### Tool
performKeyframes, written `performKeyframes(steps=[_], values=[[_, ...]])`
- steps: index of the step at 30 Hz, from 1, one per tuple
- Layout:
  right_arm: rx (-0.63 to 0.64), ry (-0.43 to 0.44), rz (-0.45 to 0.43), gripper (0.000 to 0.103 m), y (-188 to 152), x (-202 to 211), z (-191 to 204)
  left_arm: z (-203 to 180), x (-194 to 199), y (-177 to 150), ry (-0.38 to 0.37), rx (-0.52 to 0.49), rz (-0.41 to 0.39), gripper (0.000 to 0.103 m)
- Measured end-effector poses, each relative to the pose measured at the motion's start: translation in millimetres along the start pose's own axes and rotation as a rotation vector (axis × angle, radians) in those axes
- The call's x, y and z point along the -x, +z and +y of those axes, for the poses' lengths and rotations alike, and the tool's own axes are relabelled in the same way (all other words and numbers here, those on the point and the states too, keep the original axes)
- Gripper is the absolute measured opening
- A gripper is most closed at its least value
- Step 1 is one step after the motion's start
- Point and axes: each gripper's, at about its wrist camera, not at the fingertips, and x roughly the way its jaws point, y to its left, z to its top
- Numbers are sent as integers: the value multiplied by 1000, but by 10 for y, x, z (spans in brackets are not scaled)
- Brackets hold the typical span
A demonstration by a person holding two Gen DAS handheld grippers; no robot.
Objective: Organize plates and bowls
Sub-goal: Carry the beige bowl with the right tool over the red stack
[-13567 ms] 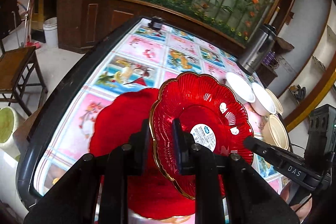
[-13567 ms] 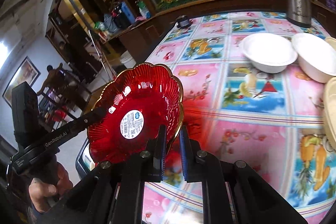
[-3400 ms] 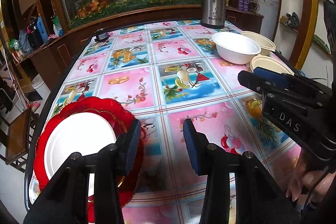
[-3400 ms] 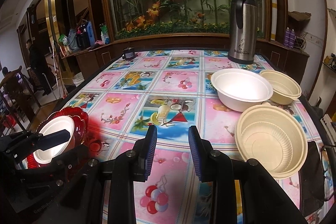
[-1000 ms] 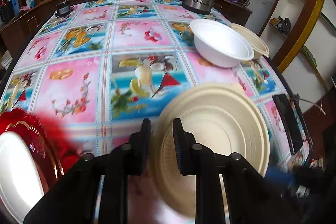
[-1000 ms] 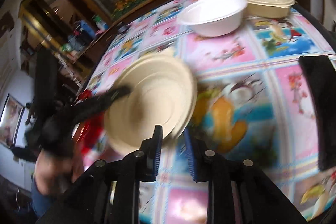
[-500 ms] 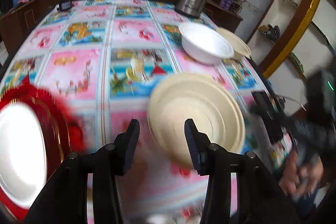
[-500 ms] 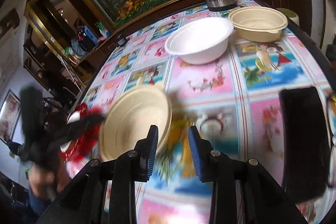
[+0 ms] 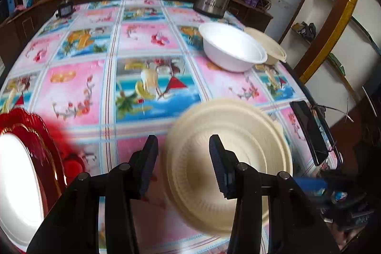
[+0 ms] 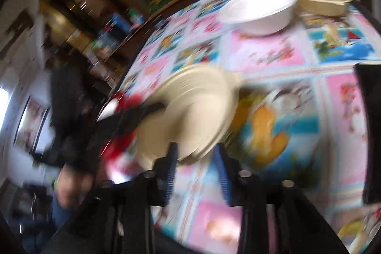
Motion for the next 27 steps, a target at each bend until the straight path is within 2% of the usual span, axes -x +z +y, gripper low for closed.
performKeyframes(steps=[5,9,11,14,16,17,20,21,27], values=[[-32,-121,-109,40,128,243,-206,59,140,-79,8,4,-14,43],[-101,-107,-98,40,213,128,-460,105,180,-193,-12,24,14,43],[-133,-71,-92,40,222,54,-532,103,169,-230,-31,33,28,43],[-143,-48,-103,40,227,49,-518,58,140,-258,-43,20,32,43],[-132,-46,-117,40,234,60,-475,36,95,-268,-24,11,38,43],[-122,-51,-119,39,241,50,-448,22,63,-274,-15,3,43,38],[-115,-61,-94,29,229,-38,-402,-21,2,-304,0,-19,44,19],[-118,-65,-87,14,214,-60,-396,-27,-1,-317,-1,-20,44,19],[-147,-52,-134,14,161,60,-332,-112,153,-298,39,-68,-24,19]])
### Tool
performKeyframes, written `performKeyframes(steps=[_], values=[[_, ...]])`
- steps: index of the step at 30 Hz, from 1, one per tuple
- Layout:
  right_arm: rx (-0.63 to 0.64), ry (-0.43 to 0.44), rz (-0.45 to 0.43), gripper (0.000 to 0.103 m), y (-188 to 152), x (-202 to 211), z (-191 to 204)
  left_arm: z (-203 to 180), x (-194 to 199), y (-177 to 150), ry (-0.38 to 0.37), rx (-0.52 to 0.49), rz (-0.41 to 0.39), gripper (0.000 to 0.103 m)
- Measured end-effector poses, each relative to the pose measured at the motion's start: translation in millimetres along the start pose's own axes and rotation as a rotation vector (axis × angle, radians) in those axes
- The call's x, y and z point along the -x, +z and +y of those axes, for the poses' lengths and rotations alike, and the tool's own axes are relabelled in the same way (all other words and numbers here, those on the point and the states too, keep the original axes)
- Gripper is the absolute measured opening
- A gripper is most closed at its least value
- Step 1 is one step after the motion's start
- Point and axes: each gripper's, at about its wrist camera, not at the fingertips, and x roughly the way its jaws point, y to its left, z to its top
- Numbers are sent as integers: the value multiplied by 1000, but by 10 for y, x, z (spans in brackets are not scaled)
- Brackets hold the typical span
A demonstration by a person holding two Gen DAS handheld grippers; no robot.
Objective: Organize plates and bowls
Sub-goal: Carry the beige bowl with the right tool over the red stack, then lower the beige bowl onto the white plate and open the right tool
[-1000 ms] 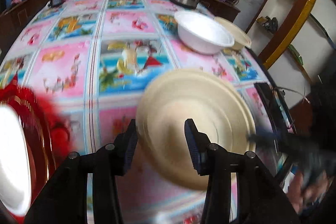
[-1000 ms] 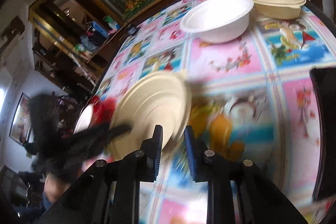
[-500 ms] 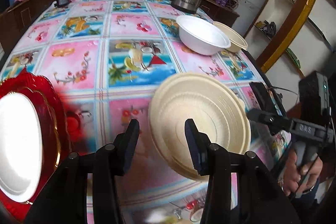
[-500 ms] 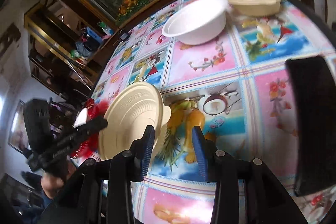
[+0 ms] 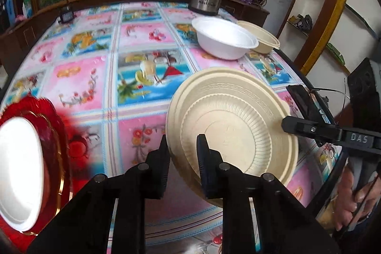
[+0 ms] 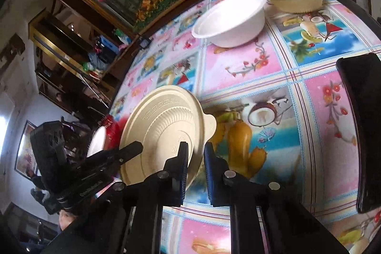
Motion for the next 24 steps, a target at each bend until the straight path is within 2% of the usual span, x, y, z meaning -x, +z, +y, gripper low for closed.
performKeyframes(steps=[5,13,24], values=[[19,-2,-32,14,18,106,118,-2,94,12,11,-8,-24,19],[38,3,-26,14,48,66,289,110,252,39,19,13,-62,19],[121,38,-8,15,146,-114,812,513,621,11,63,89,-142,19]])
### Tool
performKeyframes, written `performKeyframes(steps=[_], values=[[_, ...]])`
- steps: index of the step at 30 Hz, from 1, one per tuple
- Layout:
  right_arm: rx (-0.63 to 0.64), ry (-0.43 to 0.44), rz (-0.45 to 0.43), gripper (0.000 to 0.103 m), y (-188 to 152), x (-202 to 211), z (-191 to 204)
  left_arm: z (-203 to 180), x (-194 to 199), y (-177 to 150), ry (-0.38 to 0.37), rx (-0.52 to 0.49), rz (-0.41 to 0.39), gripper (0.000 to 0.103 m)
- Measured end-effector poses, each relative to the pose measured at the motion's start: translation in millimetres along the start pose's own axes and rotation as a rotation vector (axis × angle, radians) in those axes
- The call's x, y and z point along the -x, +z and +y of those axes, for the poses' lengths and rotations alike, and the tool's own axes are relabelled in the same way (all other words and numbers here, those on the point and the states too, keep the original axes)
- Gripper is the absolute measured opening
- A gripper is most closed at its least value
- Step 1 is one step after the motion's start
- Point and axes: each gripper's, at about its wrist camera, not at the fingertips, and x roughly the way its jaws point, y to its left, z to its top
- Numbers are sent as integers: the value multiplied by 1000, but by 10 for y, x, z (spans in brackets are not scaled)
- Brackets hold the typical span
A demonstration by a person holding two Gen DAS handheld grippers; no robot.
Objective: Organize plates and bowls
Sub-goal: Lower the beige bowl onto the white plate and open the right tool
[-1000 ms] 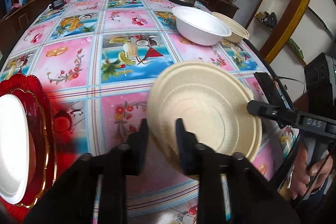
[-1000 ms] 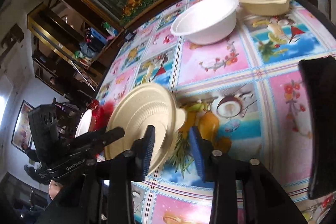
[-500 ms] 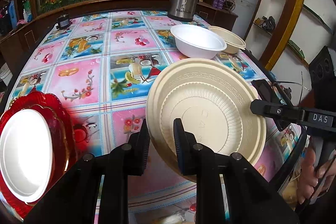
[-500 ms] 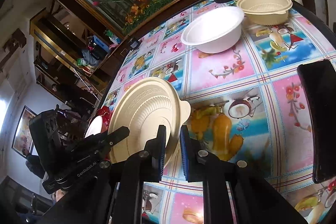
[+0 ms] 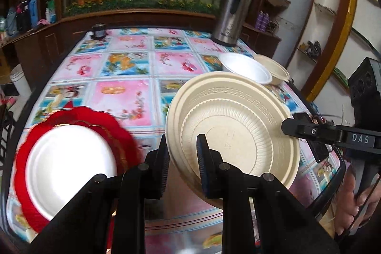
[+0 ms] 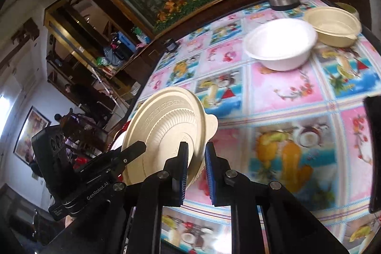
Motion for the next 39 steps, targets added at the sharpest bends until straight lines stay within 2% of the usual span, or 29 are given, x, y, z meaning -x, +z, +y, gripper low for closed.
performKeyframes(steps=[12,26,31,39], values=[[87,83,87,15,16,-557,735,769,400,-108,94,132,-77,19],[172,82,168,16,-89,-1069,1424,1449,655,-265,135,261,-124,19],[168,86,201,17,-140,-1210,1506,1570,611,-300,151,288,-112,19],[121,84,251,17,-171,-1407,1299,1640,343,-354,138,311,-47,19]])
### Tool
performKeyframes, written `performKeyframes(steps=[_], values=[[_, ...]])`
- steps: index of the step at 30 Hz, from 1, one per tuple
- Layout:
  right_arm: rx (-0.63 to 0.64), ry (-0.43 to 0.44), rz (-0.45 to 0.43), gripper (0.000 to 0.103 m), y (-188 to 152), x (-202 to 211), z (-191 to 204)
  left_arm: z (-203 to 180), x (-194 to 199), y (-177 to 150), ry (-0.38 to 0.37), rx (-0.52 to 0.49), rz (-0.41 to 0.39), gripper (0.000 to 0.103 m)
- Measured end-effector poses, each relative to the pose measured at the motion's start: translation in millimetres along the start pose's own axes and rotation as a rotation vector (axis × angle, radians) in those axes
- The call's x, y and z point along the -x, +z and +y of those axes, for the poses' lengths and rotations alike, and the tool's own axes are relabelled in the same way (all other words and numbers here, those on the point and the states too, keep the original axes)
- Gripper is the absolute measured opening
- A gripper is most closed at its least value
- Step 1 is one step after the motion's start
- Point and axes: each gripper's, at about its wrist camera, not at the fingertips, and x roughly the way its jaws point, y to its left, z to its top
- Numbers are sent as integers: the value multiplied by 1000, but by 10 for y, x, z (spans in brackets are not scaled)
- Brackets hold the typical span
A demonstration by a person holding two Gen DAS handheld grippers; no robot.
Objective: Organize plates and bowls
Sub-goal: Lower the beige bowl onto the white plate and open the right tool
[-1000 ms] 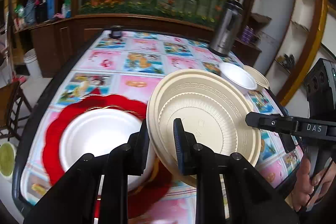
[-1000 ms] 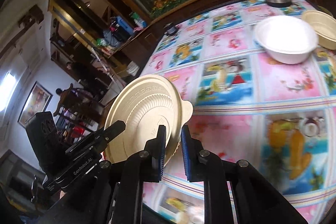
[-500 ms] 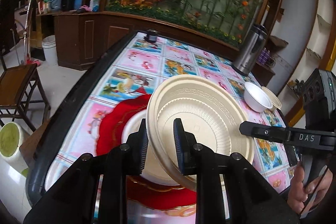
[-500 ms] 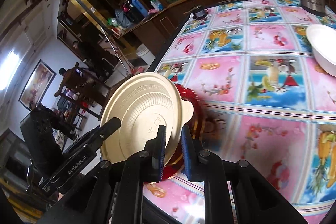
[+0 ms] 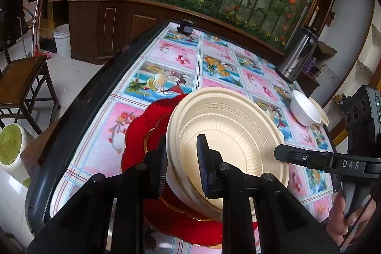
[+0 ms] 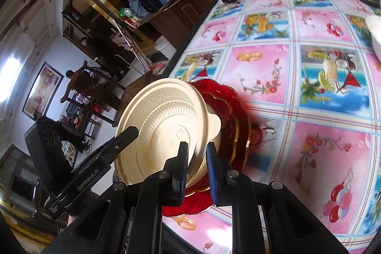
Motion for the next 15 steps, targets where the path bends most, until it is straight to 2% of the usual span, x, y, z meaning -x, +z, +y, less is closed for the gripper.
performKeyframes(steps=[11,15], values=[[23,4,3,18,22,-67,41,56,-2,-18,17,12,9,19],[19,9,1,23,9,-44,22,30,-8,-18,11,9,14,20]])
